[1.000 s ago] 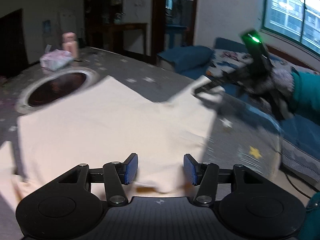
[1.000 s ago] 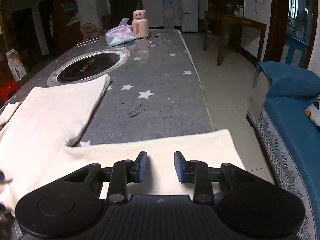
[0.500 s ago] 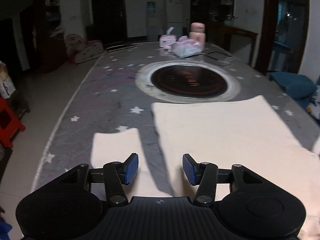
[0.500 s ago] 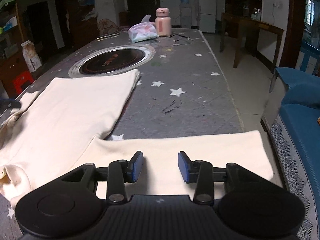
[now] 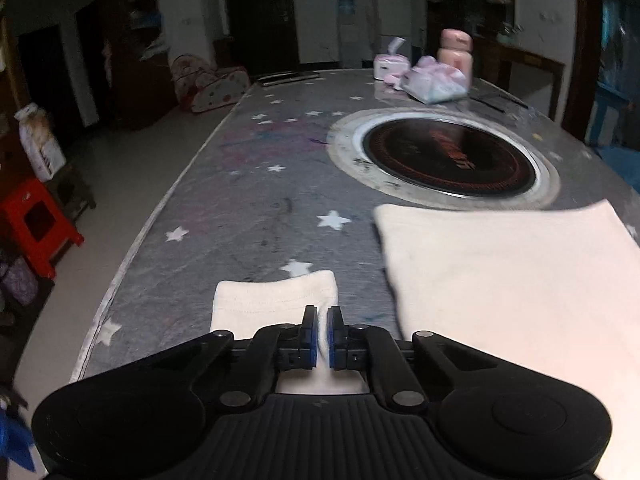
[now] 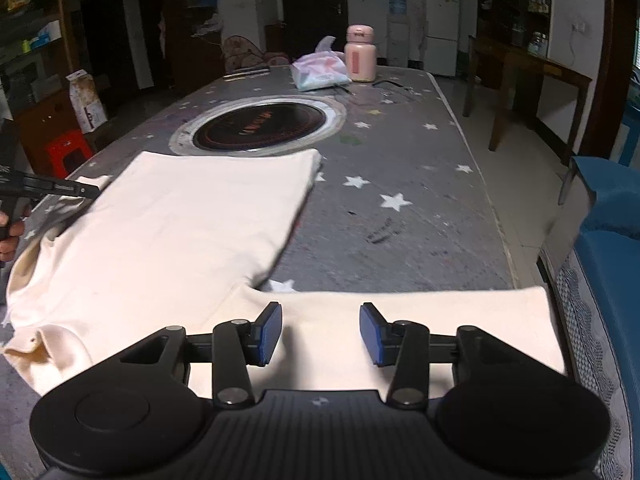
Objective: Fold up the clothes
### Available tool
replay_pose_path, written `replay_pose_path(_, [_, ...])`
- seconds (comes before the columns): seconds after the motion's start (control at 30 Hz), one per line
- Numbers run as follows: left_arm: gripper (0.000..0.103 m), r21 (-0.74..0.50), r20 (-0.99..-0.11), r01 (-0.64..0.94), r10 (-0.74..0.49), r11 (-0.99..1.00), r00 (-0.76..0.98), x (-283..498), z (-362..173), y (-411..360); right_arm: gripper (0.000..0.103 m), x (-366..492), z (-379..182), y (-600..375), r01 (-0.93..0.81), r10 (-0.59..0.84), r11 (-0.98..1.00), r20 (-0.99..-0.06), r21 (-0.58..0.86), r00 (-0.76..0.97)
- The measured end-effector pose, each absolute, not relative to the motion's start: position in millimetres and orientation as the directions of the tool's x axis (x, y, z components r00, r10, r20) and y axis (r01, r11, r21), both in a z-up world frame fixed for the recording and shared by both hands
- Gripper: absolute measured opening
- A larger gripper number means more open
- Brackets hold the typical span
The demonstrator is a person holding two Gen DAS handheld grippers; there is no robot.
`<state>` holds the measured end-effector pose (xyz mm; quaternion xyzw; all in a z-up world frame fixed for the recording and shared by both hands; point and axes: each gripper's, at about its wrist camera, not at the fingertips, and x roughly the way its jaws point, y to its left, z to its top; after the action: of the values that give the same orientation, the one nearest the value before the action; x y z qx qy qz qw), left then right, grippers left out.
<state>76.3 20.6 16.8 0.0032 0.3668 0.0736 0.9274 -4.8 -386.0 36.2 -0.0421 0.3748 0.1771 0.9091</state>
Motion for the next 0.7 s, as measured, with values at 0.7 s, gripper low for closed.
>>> replay_pose_path(0.7, [0.004,-0.235,-0.504,-0.303,0.151,0.924,0.851,-70,52,133,0.043,-44,50,-245,-0.768,0.601,0.628,-0.705,0.124,0.377])
